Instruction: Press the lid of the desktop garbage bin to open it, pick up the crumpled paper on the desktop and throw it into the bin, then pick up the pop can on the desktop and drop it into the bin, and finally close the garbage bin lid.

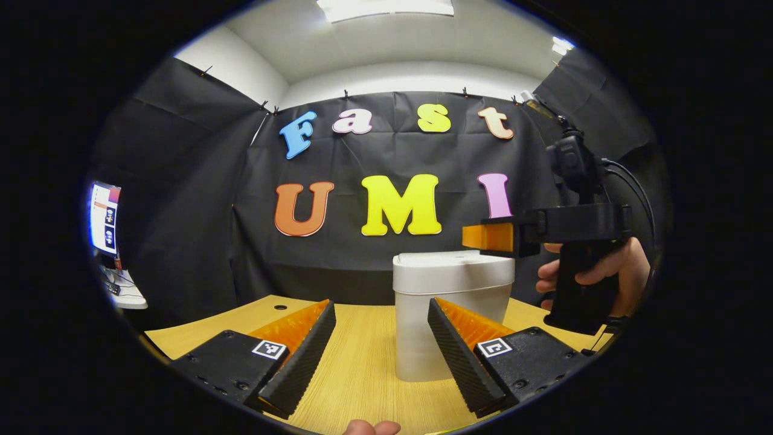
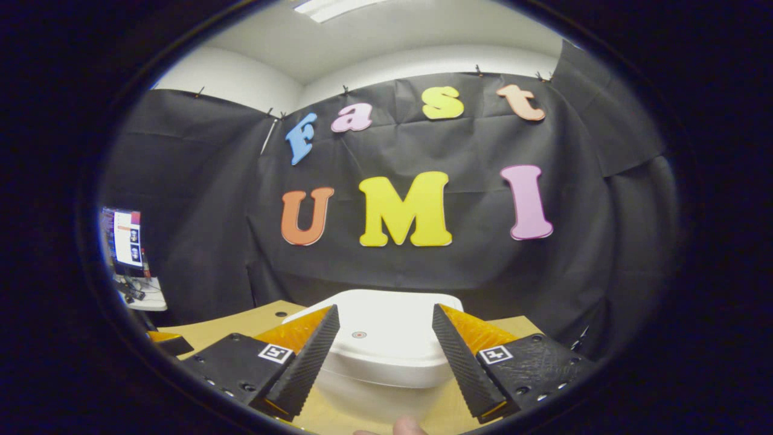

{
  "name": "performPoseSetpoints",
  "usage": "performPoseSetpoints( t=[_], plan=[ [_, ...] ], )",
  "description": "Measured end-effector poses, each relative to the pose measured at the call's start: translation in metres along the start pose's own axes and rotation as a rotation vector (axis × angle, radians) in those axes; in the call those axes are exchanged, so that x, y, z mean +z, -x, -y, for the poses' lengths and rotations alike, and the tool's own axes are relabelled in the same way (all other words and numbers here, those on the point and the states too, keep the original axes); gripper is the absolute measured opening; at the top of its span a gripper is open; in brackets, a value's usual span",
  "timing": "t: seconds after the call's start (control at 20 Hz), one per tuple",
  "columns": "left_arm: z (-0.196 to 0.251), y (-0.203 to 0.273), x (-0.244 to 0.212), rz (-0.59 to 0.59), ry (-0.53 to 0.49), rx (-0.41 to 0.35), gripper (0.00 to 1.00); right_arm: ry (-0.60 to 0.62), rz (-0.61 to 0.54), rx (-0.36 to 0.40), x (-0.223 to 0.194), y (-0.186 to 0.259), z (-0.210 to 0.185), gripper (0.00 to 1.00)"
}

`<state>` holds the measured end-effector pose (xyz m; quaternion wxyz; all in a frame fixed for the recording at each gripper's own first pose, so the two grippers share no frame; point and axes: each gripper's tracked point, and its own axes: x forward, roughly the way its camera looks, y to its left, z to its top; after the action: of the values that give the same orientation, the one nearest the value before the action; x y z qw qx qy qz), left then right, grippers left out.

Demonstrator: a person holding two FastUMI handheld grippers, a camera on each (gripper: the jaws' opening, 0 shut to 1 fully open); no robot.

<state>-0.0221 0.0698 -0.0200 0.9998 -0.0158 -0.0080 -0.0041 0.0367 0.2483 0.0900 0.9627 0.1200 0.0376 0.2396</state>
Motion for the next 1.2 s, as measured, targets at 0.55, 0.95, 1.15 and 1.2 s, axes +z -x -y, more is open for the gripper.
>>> performPoseSetpoints(
  t=[0.55,0.95,1.15,1.2],
  plan=[
    [0.002,0.006,-0.001,-0.002,0.010,-0.003,0.98,0.107,0.037,-0.155,-0.082,0.093,0.026,0.93],
    [0.006,0.007,0.002,0.009,-0.014,-0.021,0.98,0.081,0.128,-0.167,-0.084,0.110,0.013,0.95],
    [0.005,0.007,0.000,0.008,-0.007,-0.017,0.98,0.077,0.125,-0.188,-0.074,0.112,0.026,0.95],
    [0.005,0.006,-0.001,0.004,-0.002,-0.015,0.99,0.079,0.129,-0.196,-0.072,0.114,0.029,0.95]
  ],
)
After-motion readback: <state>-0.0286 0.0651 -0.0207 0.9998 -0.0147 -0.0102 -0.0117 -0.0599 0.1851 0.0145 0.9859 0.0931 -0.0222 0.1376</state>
